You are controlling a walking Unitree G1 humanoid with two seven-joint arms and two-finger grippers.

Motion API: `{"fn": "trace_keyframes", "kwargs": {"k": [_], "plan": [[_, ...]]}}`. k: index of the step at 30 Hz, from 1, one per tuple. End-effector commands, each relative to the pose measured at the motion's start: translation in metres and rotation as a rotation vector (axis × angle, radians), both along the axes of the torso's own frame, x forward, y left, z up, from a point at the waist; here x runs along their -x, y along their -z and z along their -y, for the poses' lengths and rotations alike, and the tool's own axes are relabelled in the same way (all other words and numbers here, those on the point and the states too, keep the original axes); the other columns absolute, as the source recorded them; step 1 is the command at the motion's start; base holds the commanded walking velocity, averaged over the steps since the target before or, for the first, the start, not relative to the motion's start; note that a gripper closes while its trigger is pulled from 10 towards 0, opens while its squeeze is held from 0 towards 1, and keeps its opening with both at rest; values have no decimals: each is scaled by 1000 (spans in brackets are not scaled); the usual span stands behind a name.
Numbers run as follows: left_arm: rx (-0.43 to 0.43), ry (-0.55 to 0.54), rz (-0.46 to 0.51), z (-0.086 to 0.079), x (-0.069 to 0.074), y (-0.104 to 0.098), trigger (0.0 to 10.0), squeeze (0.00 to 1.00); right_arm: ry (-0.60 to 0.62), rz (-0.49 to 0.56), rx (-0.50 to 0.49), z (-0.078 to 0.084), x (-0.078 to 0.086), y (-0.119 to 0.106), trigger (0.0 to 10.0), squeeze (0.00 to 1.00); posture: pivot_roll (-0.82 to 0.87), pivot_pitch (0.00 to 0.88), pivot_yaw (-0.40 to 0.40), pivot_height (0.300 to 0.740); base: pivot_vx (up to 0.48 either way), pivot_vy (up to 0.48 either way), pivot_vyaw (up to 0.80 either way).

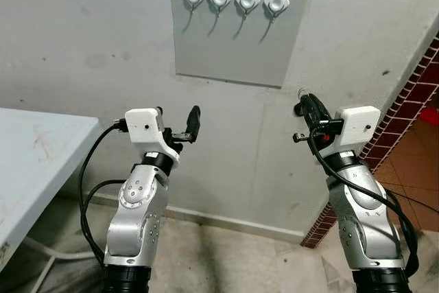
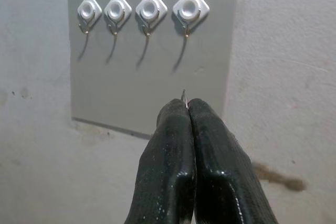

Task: Hang keys on a hook

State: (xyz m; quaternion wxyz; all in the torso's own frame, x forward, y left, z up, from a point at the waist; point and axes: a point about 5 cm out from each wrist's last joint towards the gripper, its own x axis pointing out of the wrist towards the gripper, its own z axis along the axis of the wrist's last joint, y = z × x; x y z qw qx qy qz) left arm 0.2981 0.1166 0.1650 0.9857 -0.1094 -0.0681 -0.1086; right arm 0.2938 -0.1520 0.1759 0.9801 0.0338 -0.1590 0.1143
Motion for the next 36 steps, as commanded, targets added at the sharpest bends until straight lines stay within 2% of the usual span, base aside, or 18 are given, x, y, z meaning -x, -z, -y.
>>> {"fn": "trace_keyframes", "kwargs": {"k": [1,10,21,29,36], "plan": [[-13,18,36,2,-1,-11,10000,0,-15,24,-8,-3,1,-7,10000,0,-66,0,-33,740,469,0,0],[-17,29,30,4,0,-11,10000,0,-23,19,-14,-5,2,-5,10000,0,-66,0,-28,740,470,0,0],[-23,39,47,8,3,-12,10000,0,-30,-6,-13,-7,3,-1,10000,0,-62,0,-35,740,0,0,0],[-82,113,99,17,-1,-23,10000,0,-69,-7,-7,-11,-2,-6,10000,0,-59,0,-44,740,0,0,0],[-121,217,141,34,-1,-31,10000,0,-107,19,9,-16,-12,-14,10000,0,-57,0,-47,740,0,0,0]]}}
